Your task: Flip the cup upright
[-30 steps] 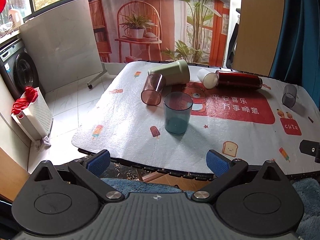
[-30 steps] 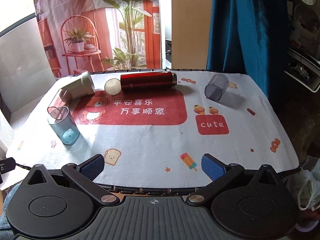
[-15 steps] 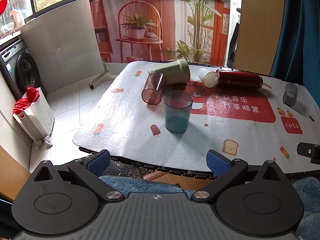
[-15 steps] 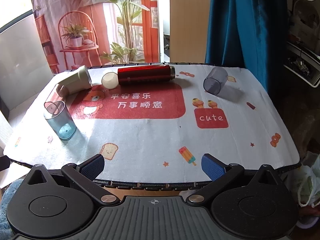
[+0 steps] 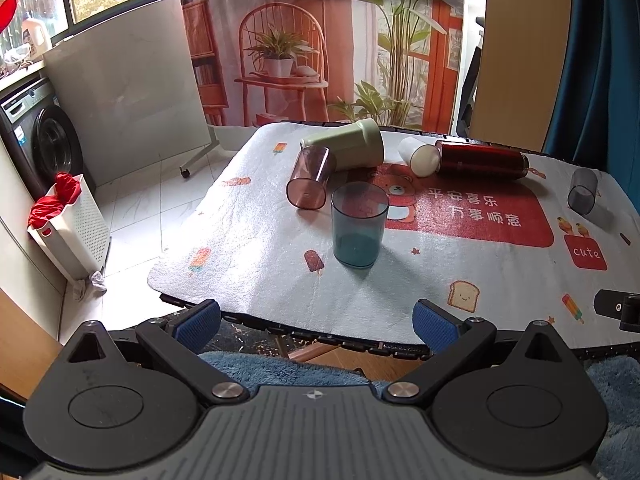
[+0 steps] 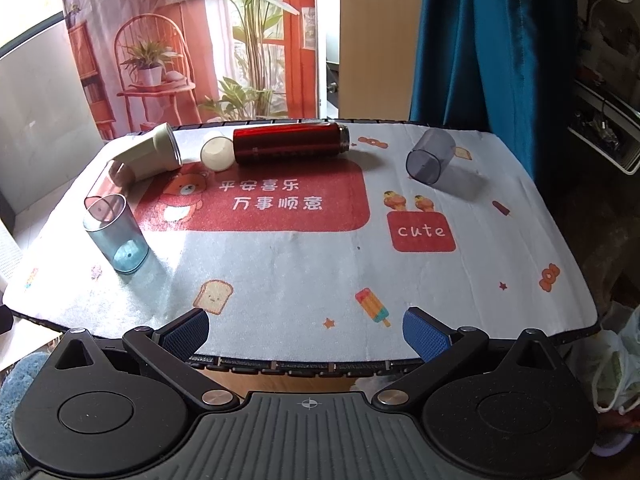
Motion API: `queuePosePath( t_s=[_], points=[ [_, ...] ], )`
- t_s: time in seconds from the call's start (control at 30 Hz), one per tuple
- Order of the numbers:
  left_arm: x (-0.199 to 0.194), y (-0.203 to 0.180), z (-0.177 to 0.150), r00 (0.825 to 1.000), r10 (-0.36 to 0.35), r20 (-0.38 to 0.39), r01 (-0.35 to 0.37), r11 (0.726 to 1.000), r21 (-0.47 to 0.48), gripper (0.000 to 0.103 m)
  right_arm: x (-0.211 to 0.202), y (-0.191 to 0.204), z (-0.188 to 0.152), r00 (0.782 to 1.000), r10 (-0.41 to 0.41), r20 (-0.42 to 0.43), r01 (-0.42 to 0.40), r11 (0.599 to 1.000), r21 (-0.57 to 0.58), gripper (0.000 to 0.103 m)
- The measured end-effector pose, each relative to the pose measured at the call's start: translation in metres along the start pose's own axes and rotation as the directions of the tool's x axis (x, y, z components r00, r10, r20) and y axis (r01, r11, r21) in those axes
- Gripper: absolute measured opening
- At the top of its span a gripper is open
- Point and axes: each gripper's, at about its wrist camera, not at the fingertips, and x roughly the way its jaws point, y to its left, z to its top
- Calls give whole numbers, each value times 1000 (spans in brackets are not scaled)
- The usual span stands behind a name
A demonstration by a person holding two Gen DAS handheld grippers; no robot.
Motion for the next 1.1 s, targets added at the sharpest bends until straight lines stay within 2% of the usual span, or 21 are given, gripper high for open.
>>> queuePosePath(
  t_s=[1.1],
  points=[
    [-3, 1, 0, 1000, 12, 18, -12, 1000, -13, 103, 1, -3, -2, 1000, -14, -10, 14, 1000, -2, 103]
  ],
)
